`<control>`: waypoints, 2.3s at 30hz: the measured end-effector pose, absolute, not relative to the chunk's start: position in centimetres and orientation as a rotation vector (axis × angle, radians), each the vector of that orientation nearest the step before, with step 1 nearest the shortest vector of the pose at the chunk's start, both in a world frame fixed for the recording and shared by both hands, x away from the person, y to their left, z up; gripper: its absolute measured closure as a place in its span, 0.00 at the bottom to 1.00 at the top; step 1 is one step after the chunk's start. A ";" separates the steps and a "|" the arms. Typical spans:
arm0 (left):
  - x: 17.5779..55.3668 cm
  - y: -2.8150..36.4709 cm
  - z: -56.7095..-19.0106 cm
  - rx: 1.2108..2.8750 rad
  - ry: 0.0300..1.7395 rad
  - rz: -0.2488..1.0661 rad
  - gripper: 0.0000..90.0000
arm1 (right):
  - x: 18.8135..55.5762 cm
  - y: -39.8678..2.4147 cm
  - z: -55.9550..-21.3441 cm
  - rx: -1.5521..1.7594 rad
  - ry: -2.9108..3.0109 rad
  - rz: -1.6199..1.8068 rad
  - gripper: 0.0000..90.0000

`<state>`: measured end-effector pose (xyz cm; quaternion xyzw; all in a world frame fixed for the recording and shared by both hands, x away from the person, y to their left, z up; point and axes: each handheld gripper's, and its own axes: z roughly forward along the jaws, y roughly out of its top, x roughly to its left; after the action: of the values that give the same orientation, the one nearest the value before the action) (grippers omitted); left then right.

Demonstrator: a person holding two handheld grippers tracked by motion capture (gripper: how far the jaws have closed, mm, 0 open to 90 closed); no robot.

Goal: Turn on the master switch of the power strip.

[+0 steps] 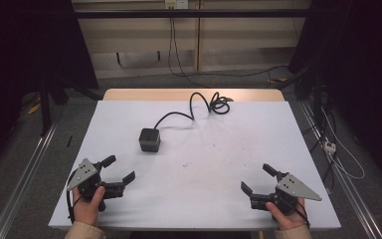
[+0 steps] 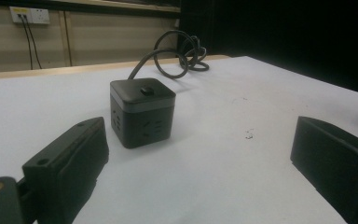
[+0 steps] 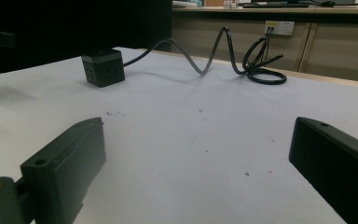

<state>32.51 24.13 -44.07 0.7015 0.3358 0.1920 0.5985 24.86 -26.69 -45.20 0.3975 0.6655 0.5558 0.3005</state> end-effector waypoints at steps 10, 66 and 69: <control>32.9 23.8 -44.0 1.619 0.782 0.427 0.04 | 24.9 -26.6 -45.1 1.052 1.768 1.478 0.04; 39.1 20.4 -41.9 1.678 0.888 0.396 0.44 | 24.7 -26.9 -44.9 1.049 1.754 1.476 0.04; 39.3 20.2 -41.9 1.676 0.889 0.387 0.47 | 24.7 -26.9 -44.9 1.047 1.755 1.477 0.05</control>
<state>39.29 20.24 -41.91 0.7130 0.3781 0.1647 0.5670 24.75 -26.86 -44.88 0.3955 0.6628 0.5579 0.3052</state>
